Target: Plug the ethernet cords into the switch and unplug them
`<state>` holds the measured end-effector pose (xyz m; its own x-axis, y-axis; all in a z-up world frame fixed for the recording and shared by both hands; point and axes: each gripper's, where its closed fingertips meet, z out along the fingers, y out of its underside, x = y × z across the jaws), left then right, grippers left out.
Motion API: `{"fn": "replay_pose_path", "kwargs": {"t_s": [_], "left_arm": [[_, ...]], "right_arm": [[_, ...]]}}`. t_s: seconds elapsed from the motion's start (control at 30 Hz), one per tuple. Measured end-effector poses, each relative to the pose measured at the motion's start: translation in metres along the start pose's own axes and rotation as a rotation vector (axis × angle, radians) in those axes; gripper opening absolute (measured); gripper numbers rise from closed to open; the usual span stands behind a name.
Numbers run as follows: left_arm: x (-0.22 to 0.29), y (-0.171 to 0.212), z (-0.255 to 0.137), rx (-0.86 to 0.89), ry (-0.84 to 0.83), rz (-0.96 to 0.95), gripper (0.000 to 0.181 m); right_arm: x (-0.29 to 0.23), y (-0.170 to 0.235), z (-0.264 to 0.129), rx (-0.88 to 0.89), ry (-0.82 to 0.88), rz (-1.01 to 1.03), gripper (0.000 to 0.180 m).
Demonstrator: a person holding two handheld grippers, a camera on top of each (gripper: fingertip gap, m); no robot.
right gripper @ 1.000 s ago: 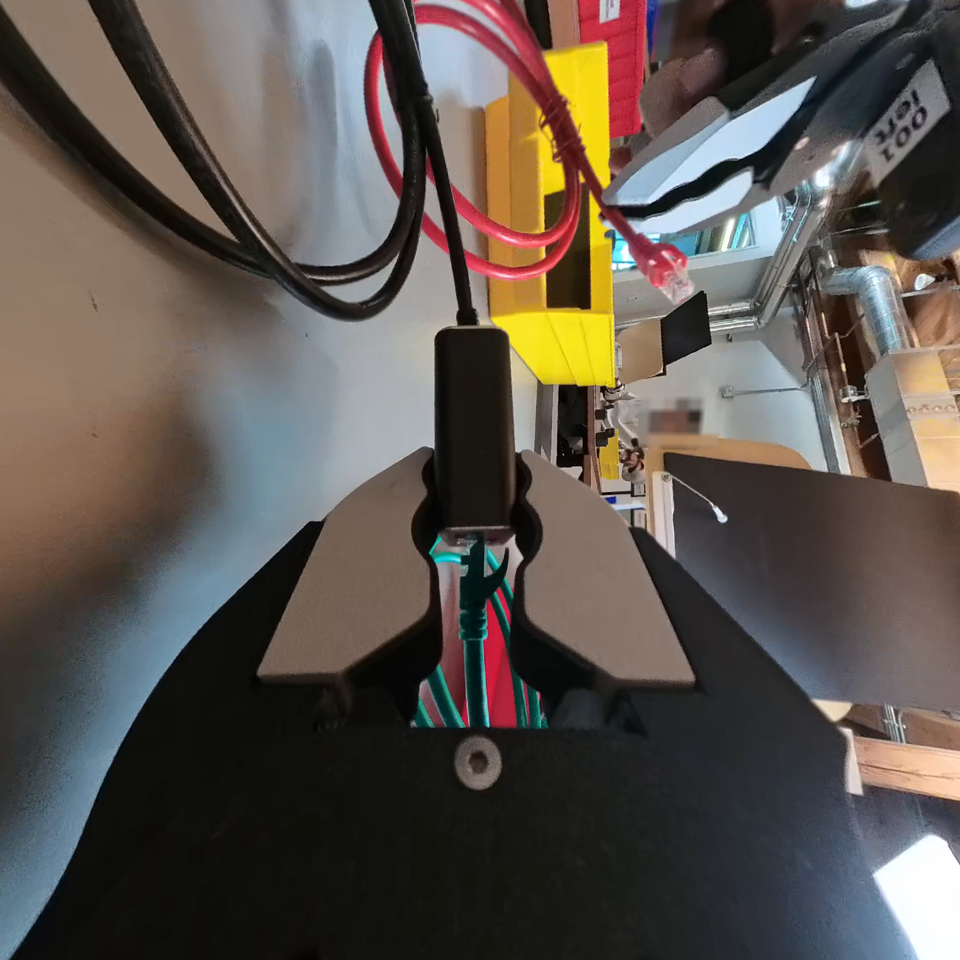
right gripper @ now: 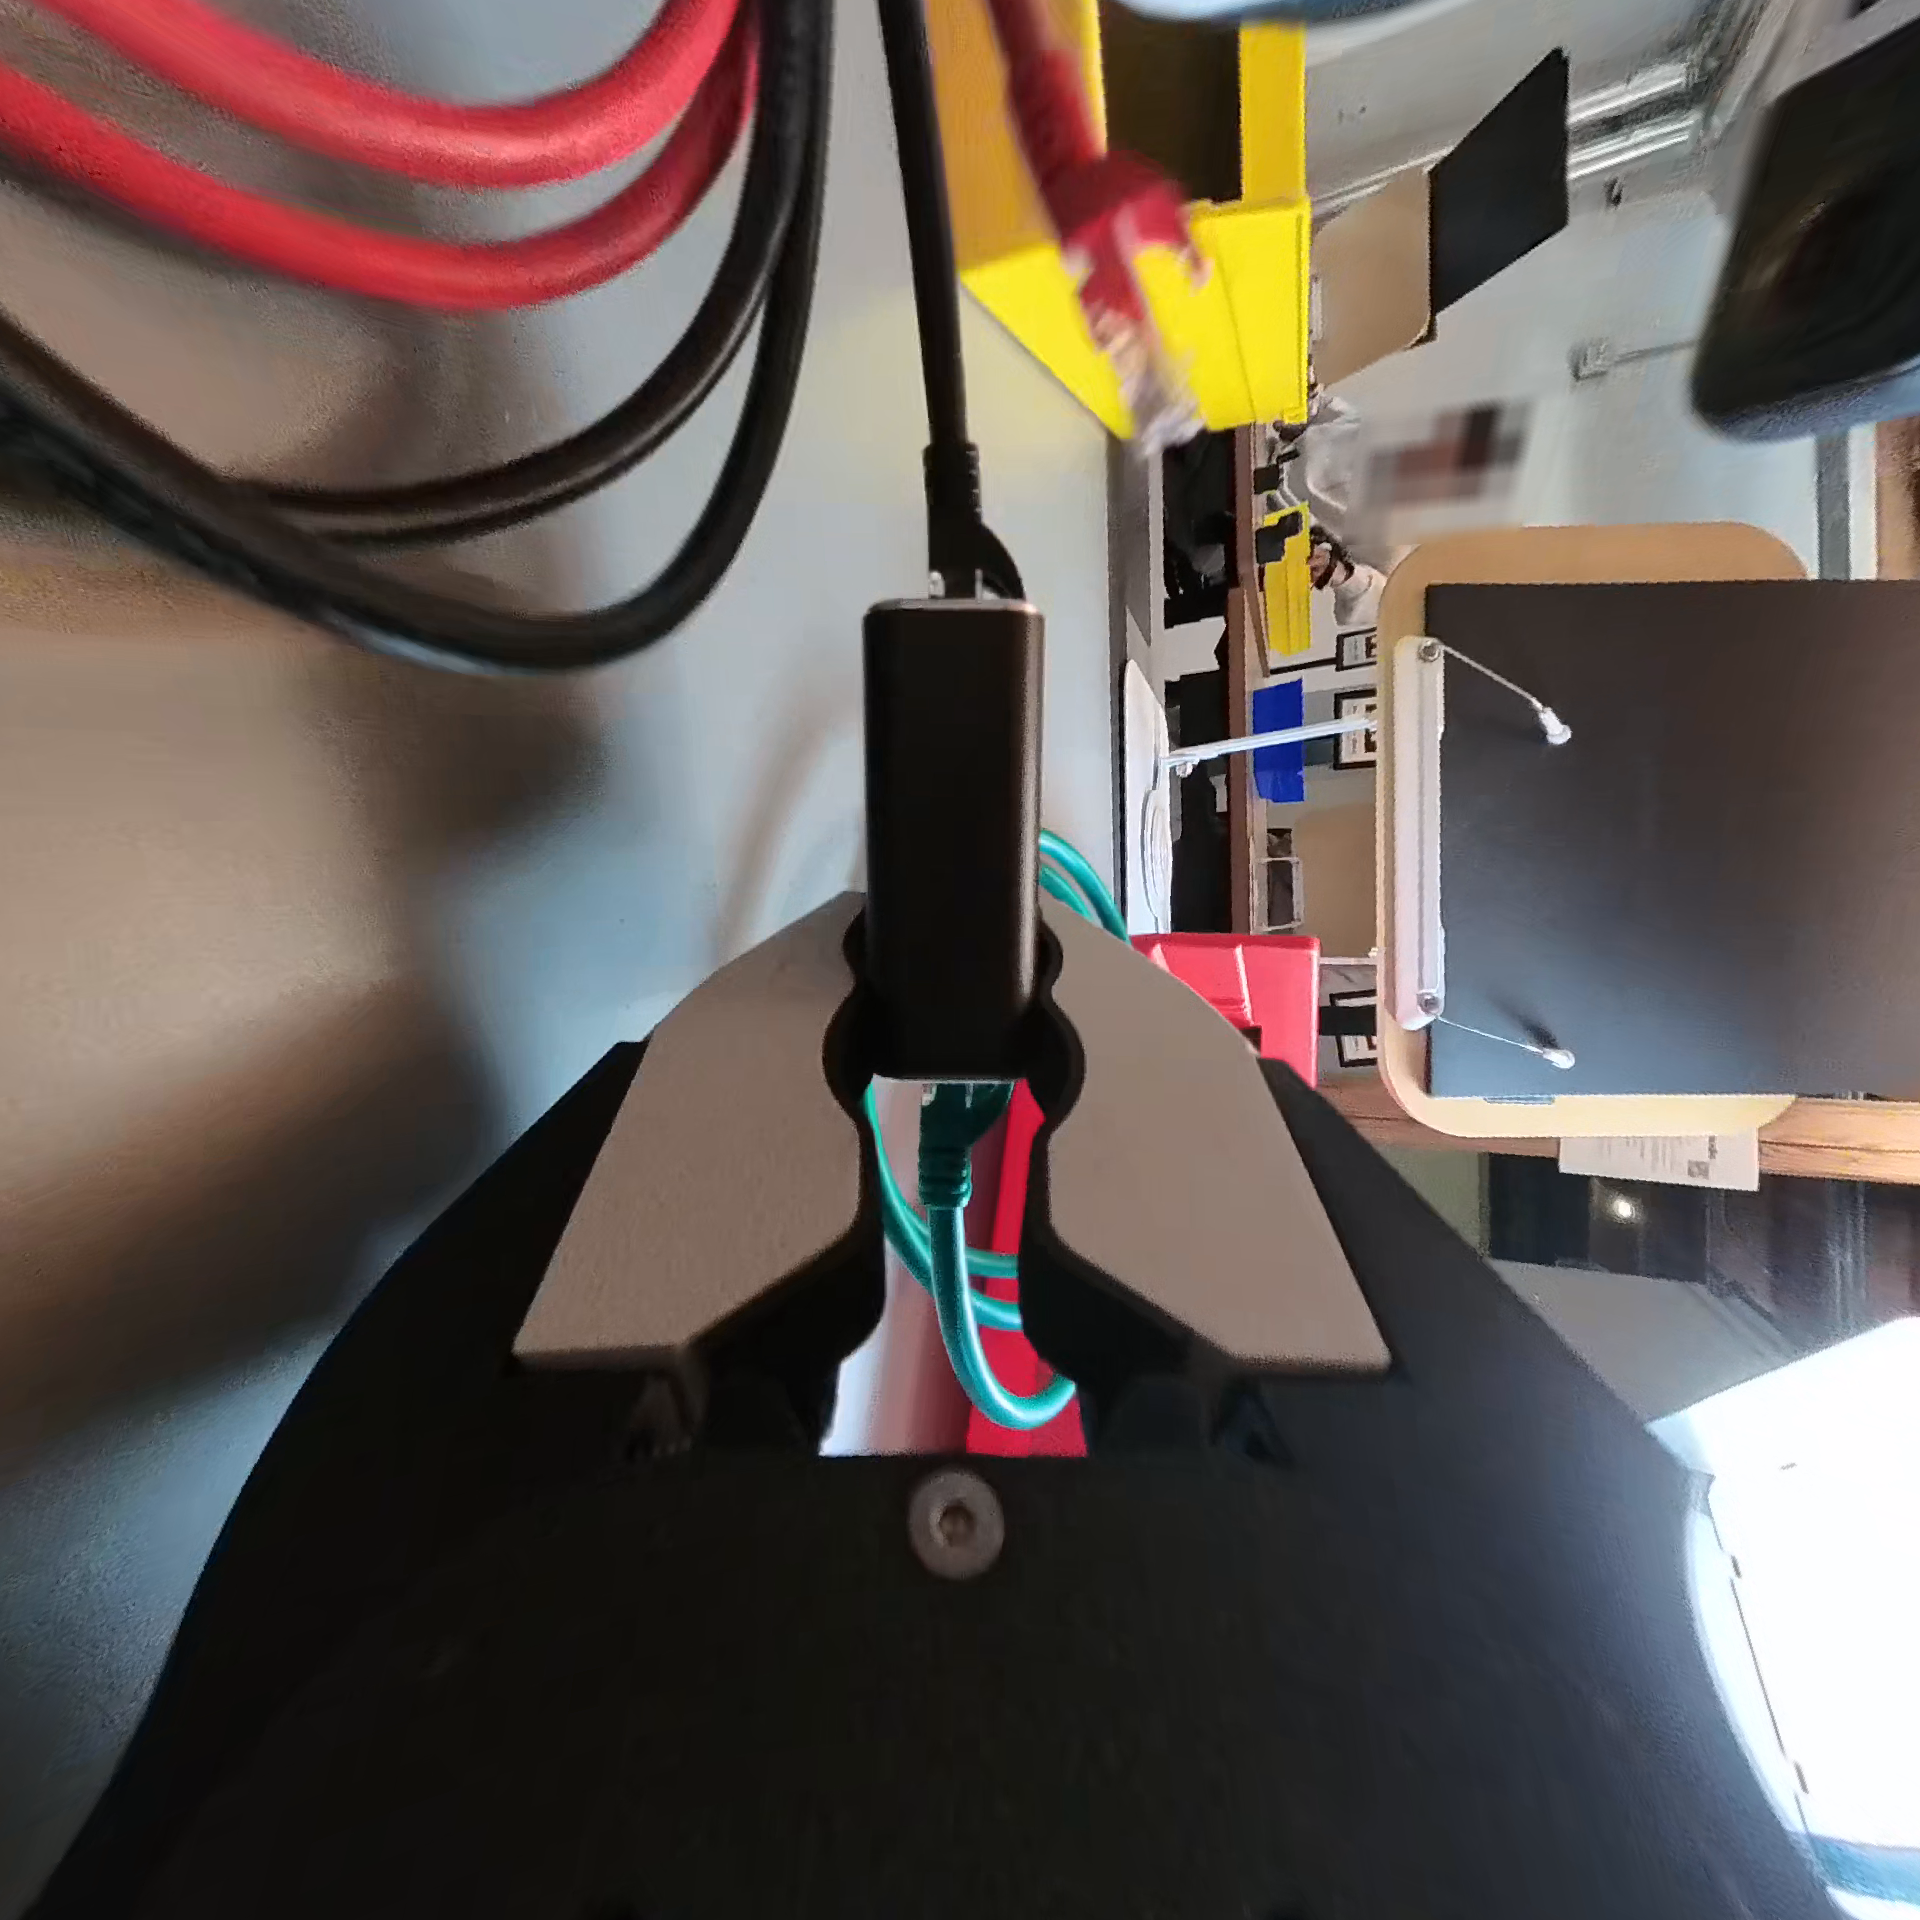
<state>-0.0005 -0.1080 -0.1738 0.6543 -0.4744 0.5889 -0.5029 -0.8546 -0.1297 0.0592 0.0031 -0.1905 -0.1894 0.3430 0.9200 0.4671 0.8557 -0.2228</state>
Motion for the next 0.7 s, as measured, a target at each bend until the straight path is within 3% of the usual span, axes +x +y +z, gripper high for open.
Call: {"fn": "replay_pose_path", "kwargs": {"t_s": [0.37, 0.7], "left_arm": [[0.005, 0.066, -0.065, -0.133, -0.146, -0.022, 0.006], [0.015, -0.001, -0.007, 0.027, 0.056, 0.014, 0.004]], "right_arm": [[-0.014, 0.013, 0.003, -0.038, -0.057, -0.183, 0.026], [-0.009, -0.004, 0.003, -0.007, -0.016, -0.094, 0.026]]}}
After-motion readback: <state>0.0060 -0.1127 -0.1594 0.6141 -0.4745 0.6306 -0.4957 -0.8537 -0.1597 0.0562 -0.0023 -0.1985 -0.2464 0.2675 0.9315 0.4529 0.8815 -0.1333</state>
